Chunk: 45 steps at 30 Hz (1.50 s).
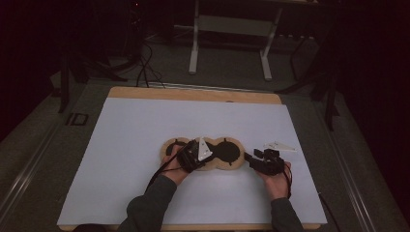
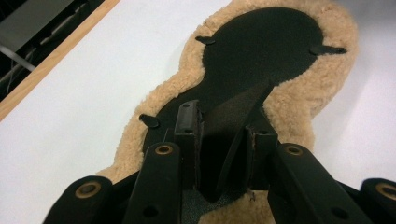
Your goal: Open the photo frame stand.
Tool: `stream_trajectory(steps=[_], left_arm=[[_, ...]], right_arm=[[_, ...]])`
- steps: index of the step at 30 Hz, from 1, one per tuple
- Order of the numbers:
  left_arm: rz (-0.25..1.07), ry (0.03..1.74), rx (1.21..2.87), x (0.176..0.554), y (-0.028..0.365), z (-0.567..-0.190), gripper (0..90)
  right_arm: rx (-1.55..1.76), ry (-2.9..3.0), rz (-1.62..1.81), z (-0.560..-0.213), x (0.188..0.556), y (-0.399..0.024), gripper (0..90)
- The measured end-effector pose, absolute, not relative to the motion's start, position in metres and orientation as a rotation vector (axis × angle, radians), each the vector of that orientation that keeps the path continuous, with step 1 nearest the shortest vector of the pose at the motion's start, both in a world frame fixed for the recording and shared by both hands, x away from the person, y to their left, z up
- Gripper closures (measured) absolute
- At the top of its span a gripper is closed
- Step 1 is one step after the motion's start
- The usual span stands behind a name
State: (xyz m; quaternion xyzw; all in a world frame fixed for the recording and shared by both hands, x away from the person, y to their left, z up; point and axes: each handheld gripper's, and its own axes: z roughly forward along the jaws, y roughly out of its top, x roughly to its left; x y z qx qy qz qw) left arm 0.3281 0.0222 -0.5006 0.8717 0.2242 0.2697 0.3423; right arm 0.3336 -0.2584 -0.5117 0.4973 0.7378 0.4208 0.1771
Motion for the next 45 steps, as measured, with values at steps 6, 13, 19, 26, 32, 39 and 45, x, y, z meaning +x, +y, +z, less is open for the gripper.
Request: stream_trajectory(steps=[6,13,19,26,32,39,45], left_arm=[[0.705,0.581,2.259,0.328,0.023,-0.501,73.4],[0.710,0.585,2.237,0.327,0.026,-0.501,74.0],[0.706,0.600,2.208,0.327,0.030,-0.499,74.3],[0.700,0.621,2.164,0.325,0.036,-0.498,74.5],[0.693,0.628,2.131,0.323,0.041,-0.497,74.5],[0.682,0.640,2.096,0.322,0.049,-0.495,75.0],[0.691,0.653,2.052,0.318,0.059,-0.493,75.9]], right_arm=[[1.406,2.090,1.199,-0.511,0.334,-0.258,48.9],[1.413,2.081,1.218,-0.508,0.334,-0.259,46.2],[1.420,2.085,1.262,-0.502,0.334,-0.259,44.9],[1.424,2.093,1.306,-0.498,0.332,-0.256,44.8],[1.435,2.114,1.350,-0.495,0.333,-0.251,44.6],[1.436,2.170,1.373,-0.491,0.338,-0.243,40.7],[1.486,2.196,1.445,-0.486,0.345,-0.242,34.8]])
